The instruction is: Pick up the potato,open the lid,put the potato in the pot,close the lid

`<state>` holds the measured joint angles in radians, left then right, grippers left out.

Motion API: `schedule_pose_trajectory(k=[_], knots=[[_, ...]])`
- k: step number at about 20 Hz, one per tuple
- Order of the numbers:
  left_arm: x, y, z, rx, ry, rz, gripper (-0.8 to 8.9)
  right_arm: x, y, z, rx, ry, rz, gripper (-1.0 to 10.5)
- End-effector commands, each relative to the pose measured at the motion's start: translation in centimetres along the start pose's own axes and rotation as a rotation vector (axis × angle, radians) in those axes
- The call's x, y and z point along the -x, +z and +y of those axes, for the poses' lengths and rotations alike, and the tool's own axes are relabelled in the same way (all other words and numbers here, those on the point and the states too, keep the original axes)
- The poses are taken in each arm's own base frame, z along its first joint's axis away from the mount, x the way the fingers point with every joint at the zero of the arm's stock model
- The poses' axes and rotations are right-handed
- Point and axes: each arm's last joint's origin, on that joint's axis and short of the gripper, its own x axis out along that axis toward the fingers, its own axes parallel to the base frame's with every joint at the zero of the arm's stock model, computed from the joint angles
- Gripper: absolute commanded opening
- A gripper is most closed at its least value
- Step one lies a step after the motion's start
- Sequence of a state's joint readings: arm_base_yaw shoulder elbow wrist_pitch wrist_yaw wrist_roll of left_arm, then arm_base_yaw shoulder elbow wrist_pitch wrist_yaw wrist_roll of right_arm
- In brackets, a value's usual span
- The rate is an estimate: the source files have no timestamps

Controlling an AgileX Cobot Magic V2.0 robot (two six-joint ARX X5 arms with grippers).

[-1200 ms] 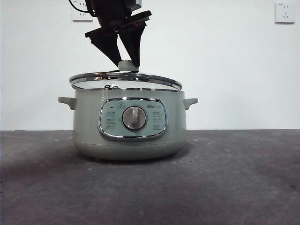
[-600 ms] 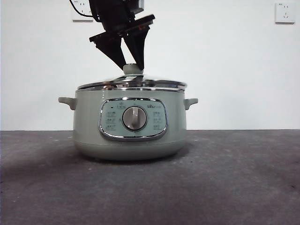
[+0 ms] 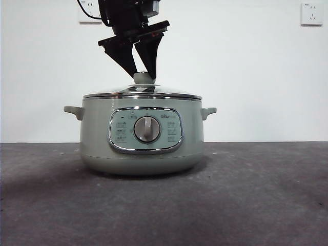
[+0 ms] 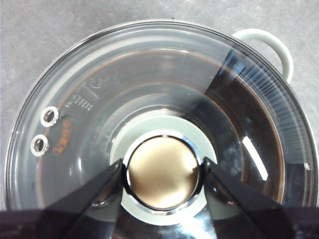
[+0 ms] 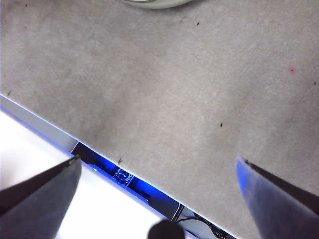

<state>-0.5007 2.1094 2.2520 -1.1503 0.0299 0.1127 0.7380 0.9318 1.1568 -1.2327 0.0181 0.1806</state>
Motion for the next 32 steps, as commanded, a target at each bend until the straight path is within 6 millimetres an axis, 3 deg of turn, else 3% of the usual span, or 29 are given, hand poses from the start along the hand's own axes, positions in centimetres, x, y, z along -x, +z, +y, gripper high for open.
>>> schedule_pose_trajectory(k=[1,3,6,10,14,17,20,22,23,25,26,32], knots=[[-1.3,0.2,0.0,0.013,-0.024,-0.003,5.81,-0.2,-0.1,0.0,-0.010,0.002,0.004,9.1],[-1.0,0.2,0.0,0.019,-0.022,-0.010,6.36,-0.2,-0.1,0.0,-0.010,0.002,0.005,9.1],[0.9,0.3,-0.1,0.029,-0.019,-0.042,6.40,-0.2,-0.1,0.0,-0.010,0.002,0.006,9.1],[5.3,-0.1,-0.3,0.026,-0.014,-0.093,6.38,-0.2,-0.1,0.0,-0.010,0.001,0.011,9.1],[9.6,-2.0,-0.7,0.024,-0.021,-0.039,6.24,-0.2,-0.2,0.0,-0.009,0.001,0.013,9.1],[12.9,-2.6,-0.9,0.040,-0.016,-0.111,6.02,-0.2,-0.2,0.0,-0.010,0.001,0.012,9.1],[16.6,-3.7,-1.2,0.039,-0.017,-0.188,2.87,-0.2,-0.1,0.0,-0.010,0.001,0.011,9.1],[19.3,-4.8,-1.8,0.030,-0.023,-0.244,-0.04,-0.2,-0.1,0.0,-0.010,0.001,0.011,9.0],[20.6,-5.6,-2.2,0.026,-0.026,-0.268,-0.06,-0.2,-0.1,0.0,-0.009,0.001,0.011,7.9],[22.8,-7.8,-2.8,0.014,-0.035,-0.291,-0.08,-0.2,-0.1,0.0,-0.009,0.002,0.006,1.1],[23.5,-9.2,-3.1,0.015,-0.042,-0.291,-0.08,-0.2,0.0,0.0,-0.006,0.004,-0.004,0.1],[25.6,-19.1,-4.7,0.049,-0.096,-0.261,-0.08,-0.2,0.6,0.1,-0.011,0.016,-0.065,-0.2]])
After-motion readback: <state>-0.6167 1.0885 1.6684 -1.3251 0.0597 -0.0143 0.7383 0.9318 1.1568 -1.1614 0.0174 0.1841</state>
